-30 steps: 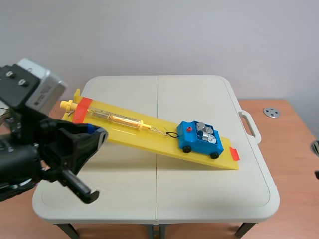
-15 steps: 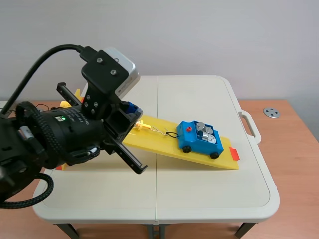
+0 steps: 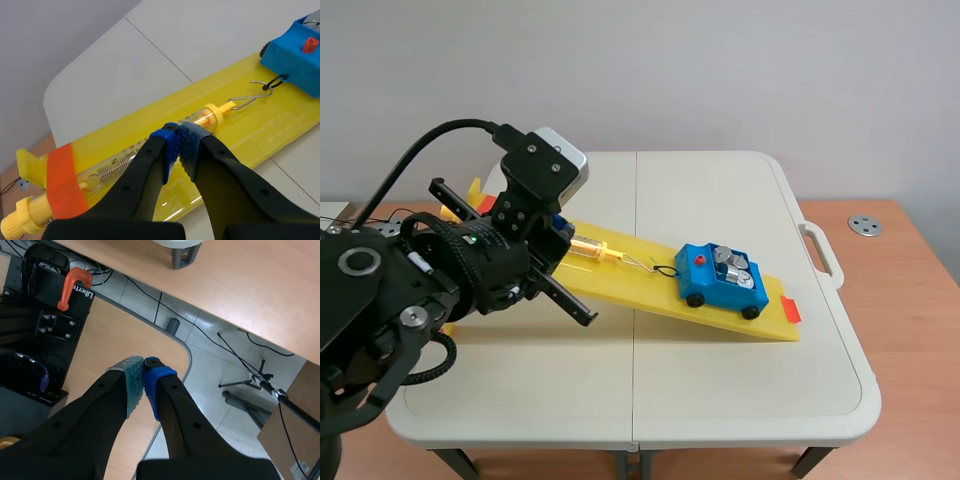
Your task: Place the four metal weights on the blue cart on the ramp.
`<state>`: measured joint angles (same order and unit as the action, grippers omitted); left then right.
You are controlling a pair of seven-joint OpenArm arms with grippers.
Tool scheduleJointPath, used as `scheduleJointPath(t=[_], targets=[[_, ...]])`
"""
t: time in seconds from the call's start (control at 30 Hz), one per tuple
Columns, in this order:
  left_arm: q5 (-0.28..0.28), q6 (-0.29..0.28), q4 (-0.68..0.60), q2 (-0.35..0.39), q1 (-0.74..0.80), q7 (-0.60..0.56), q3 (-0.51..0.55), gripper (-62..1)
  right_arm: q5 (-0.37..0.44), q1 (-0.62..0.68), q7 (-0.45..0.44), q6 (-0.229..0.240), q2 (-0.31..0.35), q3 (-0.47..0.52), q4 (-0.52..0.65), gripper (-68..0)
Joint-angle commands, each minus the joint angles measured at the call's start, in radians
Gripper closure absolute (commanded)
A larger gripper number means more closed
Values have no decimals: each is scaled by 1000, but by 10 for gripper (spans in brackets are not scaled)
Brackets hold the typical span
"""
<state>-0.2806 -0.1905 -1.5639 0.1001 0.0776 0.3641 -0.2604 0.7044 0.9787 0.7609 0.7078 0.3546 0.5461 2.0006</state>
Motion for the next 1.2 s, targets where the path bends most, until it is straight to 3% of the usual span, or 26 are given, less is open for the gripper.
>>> scheduleJointPath(t=[0.0,0.9,1.17], targets=[[28,50,-104,-19,-28,-105,25,-29,48,-10,-71,27,19,43,80,-6],[32,50,-104,-19,-28,-101,25,-29,44,-13,-83,27,19,43,80,-6],[131,46,-233,-4,28,3,25,-29,45,-132,-166,27,19,43,80,-6]])
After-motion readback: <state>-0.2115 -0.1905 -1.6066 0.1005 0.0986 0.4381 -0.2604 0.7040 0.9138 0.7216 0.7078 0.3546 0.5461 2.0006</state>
